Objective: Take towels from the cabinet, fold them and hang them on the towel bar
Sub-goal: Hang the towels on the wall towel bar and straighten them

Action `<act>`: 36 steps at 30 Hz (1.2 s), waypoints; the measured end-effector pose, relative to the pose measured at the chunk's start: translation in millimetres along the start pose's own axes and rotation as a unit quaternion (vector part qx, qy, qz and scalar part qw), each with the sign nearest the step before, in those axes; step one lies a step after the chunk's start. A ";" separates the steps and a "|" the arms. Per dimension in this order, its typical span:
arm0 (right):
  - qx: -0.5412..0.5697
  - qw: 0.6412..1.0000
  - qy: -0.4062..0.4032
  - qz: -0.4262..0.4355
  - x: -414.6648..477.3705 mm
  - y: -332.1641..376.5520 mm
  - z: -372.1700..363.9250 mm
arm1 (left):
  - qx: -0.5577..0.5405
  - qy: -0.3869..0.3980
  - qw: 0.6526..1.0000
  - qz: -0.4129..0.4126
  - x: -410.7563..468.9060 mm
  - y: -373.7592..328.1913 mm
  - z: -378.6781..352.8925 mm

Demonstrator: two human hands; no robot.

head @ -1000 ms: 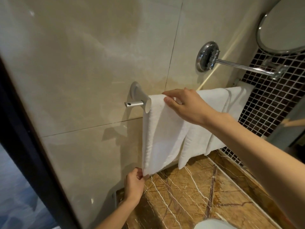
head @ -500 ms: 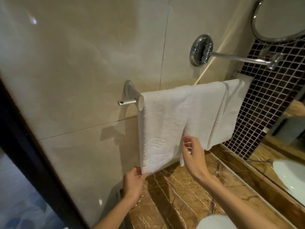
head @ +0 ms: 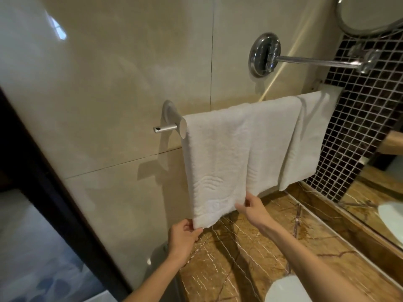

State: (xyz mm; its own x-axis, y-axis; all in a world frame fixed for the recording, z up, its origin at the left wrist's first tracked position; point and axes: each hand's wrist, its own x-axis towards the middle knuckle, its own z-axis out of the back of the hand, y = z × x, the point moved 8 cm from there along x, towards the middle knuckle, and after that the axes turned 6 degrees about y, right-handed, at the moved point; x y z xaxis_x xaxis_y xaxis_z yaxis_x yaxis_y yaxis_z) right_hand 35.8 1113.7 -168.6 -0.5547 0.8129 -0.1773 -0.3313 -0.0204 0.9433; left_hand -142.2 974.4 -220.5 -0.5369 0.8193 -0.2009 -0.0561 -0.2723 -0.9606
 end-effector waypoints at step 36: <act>0.048 0.999 -0.017 -0.011 -41.2 -22.6 6.7 | 0.014 -0.038 0.999 -0.031 -31.6 -21.1 -19.0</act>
State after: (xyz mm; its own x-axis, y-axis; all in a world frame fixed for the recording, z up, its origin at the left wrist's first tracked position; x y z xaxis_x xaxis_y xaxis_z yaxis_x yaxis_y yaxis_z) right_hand 71.3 1084.6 -180.8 -0.5218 0.8316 -0.1904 -0.2671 0.0527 0.9622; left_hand -108.1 963.8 -197.6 -0.5932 0.7954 -0.1244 -0.1140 -0.2359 -0.9651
